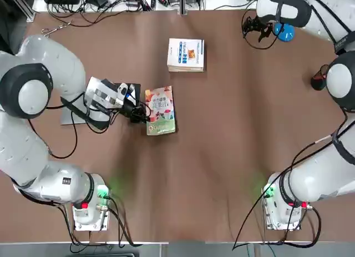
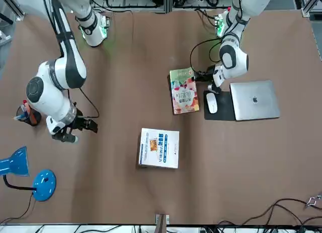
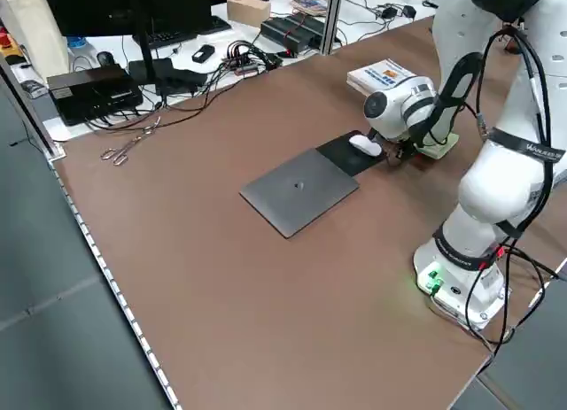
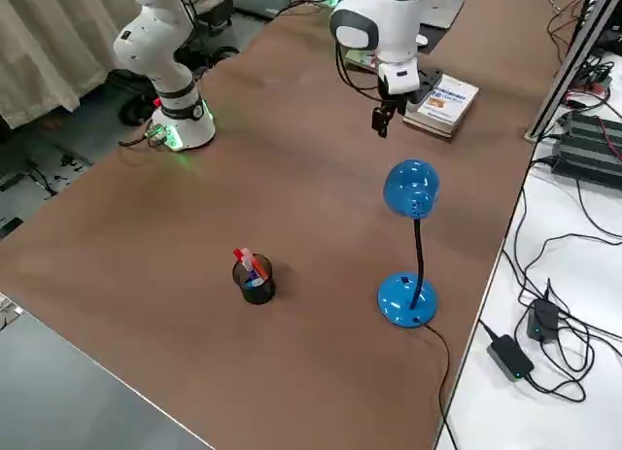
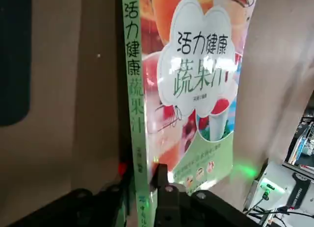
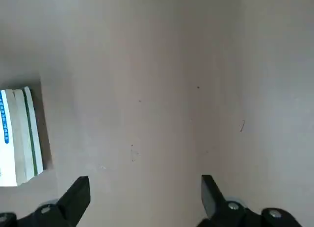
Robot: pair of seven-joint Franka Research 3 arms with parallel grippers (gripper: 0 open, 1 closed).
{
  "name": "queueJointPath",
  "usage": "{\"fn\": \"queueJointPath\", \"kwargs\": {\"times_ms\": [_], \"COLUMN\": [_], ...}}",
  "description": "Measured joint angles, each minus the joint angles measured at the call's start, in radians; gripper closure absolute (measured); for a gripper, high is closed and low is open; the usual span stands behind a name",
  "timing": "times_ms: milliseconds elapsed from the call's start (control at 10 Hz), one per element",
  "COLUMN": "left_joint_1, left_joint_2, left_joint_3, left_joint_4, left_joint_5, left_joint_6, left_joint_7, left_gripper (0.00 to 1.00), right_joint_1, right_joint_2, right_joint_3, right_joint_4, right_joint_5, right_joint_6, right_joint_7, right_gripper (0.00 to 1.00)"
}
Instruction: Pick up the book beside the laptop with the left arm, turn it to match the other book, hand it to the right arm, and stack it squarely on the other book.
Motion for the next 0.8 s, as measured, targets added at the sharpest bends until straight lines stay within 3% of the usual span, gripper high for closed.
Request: {"fn": "queueJointPath", "kwargs": {"times_ms": [400, 800], "left_joint_1": [0.003, 0.051], "left_joint_2": [-0.025, -0.132], "left_joint_3": [0.0, 0.002], "left_joint_4": [0.072, 0.138], "left_joint_5": [0.018, 0.15], "left_joint_6": [0.009, -0.013], "left_joint_7": [0.011, 0.006], "left_gripper": [0.85, 0.85], "right_joint_1": [0.001, 0.001], "right_joint_2": [0.004, 0.004], "right_joint_3": [0.0, 0.0], "right_joint_4": [0.001, 0.003], "right_joint_5": [0.0, 0.0], "right_joint_6": [0.0, 0.001], "right_joint_7": [0.001, 0.002], "right_gripper": [0.0, 0.0]}}
